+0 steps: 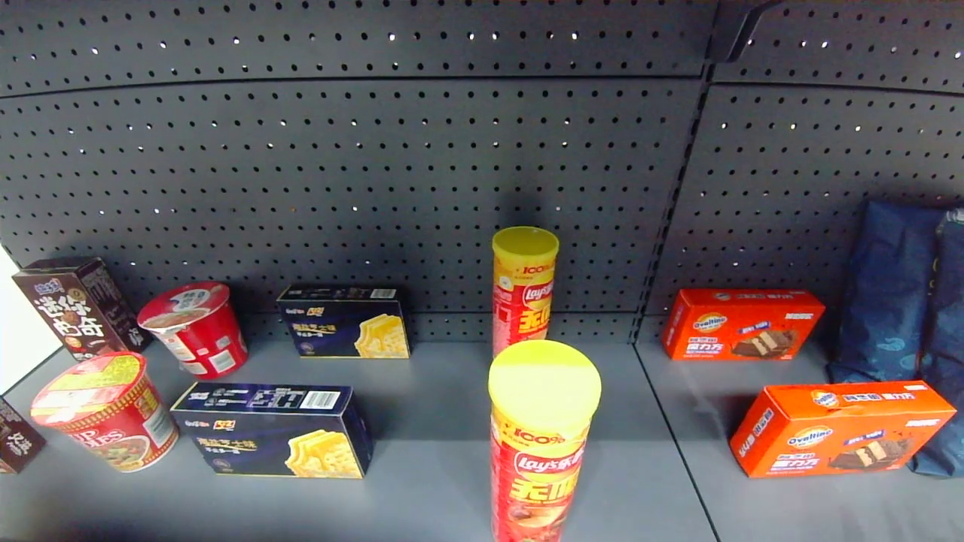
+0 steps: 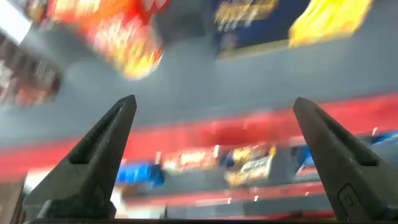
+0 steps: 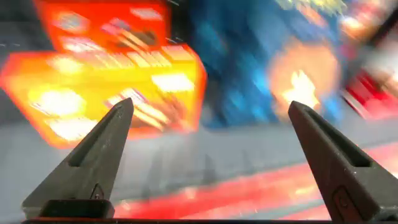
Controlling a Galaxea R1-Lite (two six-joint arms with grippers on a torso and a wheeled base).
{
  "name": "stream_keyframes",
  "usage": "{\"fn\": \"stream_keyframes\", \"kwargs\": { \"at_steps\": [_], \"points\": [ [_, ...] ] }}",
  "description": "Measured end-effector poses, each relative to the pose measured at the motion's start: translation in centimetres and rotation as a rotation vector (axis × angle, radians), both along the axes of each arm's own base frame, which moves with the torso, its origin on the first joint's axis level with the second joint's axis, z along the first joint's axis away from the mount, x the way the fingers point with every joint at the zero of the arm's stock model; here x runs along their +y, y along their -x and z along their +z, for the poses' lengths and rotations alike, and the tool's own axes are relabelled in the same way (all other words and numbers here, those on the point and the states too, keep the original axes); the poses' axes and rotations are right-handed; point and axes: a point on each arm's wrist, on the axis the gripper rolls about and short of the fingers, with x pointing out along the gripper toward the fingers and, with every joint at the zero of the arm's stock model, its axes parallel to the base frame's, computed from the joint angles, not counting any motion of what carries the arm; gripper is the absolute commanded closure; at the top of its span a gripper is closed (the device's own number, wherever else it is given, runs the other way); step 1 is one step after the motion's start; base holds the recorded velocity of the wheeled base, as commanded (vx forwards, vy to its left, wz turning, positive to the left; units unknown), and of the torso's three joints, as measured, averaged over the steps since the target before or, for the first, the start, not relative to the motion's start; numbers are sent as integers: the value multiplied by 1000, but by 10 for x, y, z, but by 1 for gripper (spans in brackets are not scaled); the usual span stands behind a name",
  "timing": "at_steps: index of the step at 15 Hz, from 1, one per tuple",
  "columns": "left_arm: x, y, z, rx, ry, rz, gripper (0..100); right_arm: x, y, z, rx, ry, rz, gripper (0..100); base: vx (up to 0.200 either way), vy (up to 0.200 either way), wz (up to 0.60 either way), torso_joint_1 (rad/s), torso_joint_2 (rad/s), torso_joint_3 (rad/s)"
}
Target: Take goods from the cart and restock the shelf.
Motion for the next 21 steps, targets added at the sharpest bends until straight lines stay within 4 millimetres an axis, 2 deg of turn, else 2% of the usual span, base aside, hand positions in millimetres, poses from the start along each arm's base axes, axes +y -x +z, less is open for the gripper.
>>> {"fn": "stream_keyframes", "kwargs": {
  "at_steps": [3,6,8,10,13,17,21],
  "points": [
    [0,18,-15,-55,30,90,0,3,25,-30,12,-8,-39,0,0,0,0,0,0,0],
    [0,26,-17,-141,36,96,0,5,38,-48,10,-13,-47,0,0,0,0,0,0,0],
    [0,30,-18,-185,45,80,0,6,41,-49,-4,33,-46,0,0,0,0,0,0,0],
    [0,32,-19,-219,81,70,0,7,41,-50,-48,-68,-12,0,0,0,0,0,0,0],
    [-2,31,-21,-255,116,-8,0,10,42,-58,23,-98,138,0,0,0,0,0,0,0],
    [-5,29,-26,-257,130,-143,0,10,42,-58,12,-96,140,0,0,0,0,0,0,0],
    [-4,29,-28,-252,131,-127,0,10,42,-58,13,-96,140,0,0,0,0,0,0,0]
  ]
}}
